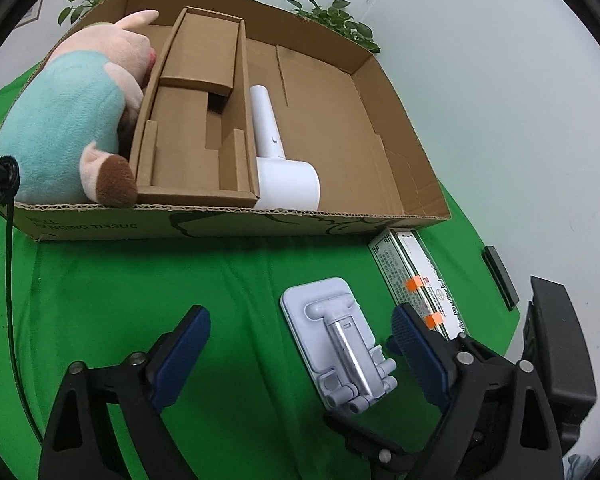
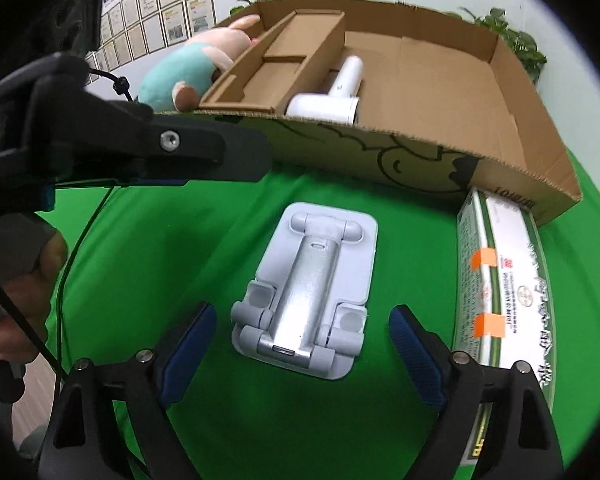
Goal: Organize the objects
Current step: 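Close the right gripper on the white phone stand's base, then lift the phone stand with the right gripper and carry it over the box, then lower the phone stand beside the hair dryer and open the right gripper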
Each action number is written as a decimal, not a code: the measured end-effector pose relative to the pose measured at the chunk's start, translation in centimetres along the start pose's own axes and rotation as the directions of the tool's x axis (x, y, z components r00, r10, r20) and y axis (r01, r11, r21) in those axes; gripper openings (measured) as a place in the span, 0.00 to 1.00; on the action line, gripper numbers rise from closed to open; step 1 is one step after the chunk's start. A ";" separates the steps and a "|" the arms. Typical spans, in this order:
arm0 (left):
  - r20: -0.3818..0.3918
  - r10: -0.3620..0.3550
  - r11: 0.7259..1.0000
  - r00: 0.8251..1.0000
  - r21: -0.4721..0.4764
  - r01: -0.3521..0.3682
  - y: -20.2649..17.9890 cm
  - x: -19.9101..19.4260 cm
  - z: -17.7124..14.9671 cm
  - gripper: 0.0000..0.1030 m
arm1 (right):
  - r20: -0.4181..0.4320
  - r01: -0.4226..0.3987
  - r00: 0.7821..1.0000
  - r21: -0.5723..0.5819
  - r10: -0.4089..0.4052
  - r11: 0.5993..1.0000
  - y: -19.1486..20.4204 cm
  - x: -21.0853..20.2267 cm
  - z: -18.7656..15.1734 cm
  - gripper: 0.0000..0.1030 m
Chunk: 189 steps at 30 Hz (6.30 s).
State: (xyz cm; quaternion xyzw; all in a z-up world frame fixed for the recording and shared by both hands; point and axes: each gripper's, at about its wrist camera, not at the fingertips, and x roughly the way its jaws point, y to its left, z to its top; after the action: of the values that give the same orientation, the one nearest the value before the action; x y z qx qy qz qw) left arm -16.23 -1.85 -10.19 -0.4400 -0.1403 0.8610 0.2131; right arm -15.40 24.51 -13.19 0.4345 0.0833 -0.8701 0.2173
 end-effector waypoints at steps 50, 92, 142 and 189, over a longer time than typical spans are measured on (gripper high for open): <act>-0.093 0.015 0.999 0.996 -0.048 -0.019 -1.6 -0.9 -2.1 0.13 | 0.125 -0.186 0.978 0.173 0.165 0.967 -0.1 -3.3 -1.0 0.65; -0.036 -0.158 0.971 0.987 -0.186 0.149 -0.1 -2.0 -0.3 0.07 | 0.118 -0.190 0.978 0.197 0.169 0.962 -0.6 -3.6 0.2 0.64; -0.120 0.089 0.994 0.989 0.070 -0.081 -2.6 11.8 17.8 0.07 | 0.009 -0.271 0.961 0.234 0.277 0.934 -13.0 6.2 14.1 0.64; 0.174 0.304 0.941 0.937 0.100 -0.323 -1.3 -2.2 10.7 0.40 | -0.055 -0.070 0.995 0.185 0.082 0.980 -9.8 4.2 9.2 0.43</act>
State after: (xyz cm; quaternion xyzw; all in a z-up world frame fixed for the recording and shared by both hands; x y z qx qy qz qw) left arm -23.56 -2.33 -1.94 -0.3736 -0.0292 0.9228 0.0890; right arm -28.66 28.85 -11.33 0.4823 -0.0068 -0.8512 0.2069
